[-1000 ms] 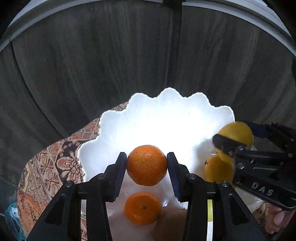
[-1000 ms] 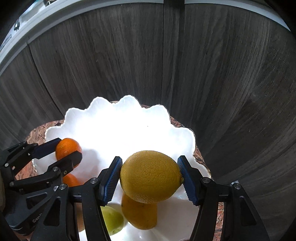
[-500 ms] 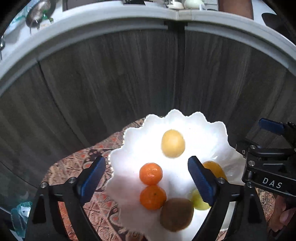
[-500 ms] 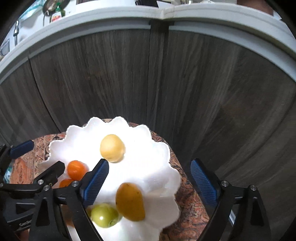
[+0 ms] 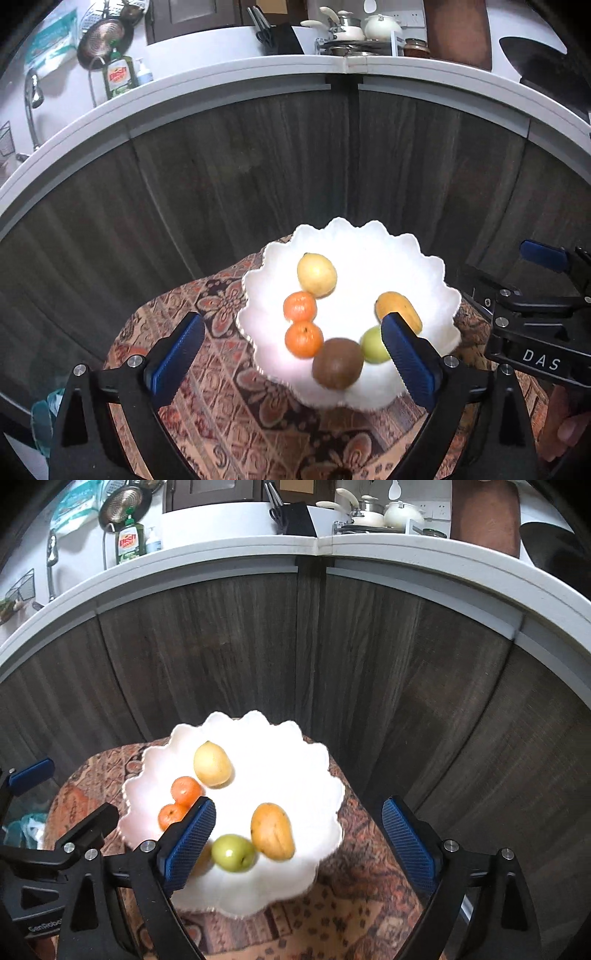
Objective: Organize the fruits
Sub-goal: 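Move both tools back toward the small fruits on the cloth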
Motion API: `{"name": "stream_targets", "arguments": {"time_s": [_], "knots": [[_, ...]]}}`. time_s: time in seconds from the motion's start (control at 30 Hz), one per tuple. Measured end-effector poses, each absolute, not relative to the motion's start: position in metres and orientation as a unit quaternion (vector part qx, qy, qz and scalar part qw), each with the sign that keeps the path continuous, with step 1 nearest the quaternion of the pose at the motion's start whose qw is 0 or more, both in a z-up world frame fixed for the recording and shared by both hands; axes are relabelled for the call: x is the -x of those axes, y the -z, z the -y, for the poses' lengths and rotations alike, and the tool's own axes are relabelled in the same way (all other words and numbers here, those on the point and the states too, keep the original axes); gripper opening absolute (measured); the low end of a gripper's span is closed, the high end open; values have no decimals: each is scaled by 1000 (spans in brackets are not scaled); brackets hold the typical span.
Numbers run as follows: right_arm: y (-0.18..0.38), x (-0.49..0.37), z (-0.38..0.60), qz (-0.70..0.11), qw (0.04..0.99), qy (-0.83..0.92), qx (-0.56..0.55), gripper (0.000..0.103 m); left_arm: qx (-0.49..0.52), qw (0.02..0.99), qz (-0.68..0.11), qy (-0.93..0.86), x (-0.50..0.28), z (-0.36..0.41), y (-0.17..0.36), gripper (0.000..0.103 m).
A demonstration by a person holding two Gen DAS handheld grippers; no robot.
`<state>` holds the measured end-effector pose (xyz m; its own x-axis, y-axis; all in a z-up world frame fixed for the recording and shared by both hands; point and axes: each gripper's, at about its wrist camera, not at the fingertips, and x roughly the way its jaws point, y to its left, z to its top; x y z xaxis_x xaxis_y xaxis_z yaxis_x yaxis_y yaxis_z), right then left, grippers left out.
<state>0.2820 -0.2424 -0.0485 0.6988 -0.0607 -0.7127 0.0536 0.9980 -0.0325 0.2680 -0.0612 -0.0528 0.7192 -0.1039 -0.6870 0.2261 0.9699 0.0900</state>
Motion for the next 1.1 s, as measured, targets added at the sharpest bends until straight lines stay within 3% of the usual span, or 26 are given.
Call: {"name": "stream_targets", "arguments": {"time_s": [0.33,0.7,1.1], "knots": [[51,-235,231,-391,920,27,20,92,-73,923,-370,80,-223,48,61,98],[92,-200,218,-424,905,9,21,90,-68,923,-374,61,-186,30,85,97],[153,-181,200,-476,879,-14,33,67,-66,912,-403,49,-163,14,136,97]]}}
